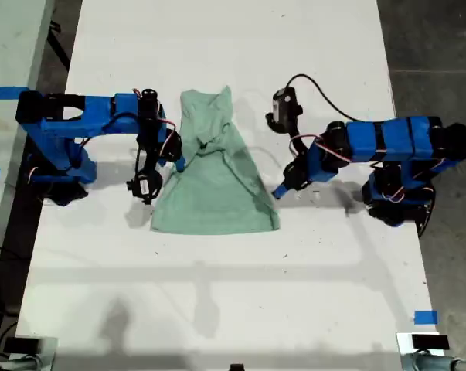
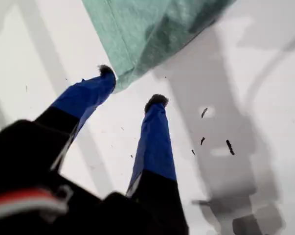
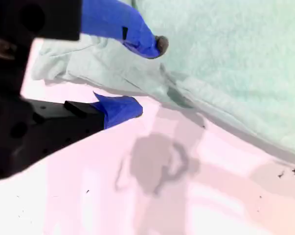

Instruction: Fold tshirt

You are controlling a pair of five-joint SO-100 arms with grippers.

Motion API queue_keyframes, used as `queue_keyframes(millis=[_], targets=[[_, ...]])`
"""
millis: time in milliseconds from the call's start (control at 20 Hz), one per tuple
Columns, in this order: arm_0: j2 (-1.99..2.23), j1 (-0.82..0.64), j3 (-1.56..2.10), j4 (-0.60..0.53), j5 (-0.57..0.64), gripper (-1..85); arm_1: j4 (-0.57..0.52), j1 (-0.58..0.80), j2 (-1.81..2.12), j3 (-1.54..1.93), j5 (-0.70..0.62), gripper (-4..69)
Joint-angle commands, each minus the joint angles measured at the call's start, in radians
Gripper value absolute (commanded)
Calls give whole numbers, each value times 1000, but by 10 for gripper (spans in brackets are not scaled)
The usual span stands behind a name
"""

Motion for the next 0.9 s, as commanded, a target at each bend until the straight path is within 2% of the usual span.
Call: queue_keyframes(millis=[0,650,700,750,800,850], targets=[[81,61,6,-3,-38,174,-58,-52,-69,-49,28,226],[133,74,44,-14,-71,185,-285,-52,-347,-37,58,226],[133,74,46,-14,-71,185,-295,-51,-362,-35,64,190],[133,74,48,-14,-71,185,-310,-46,-367,-25,74,75],[133,74,49,-12,-71,184,-319,-44,-367,-18,80,35],[133,74,51,-11,-71,184,-321,-44,-364,-17,81,25]])
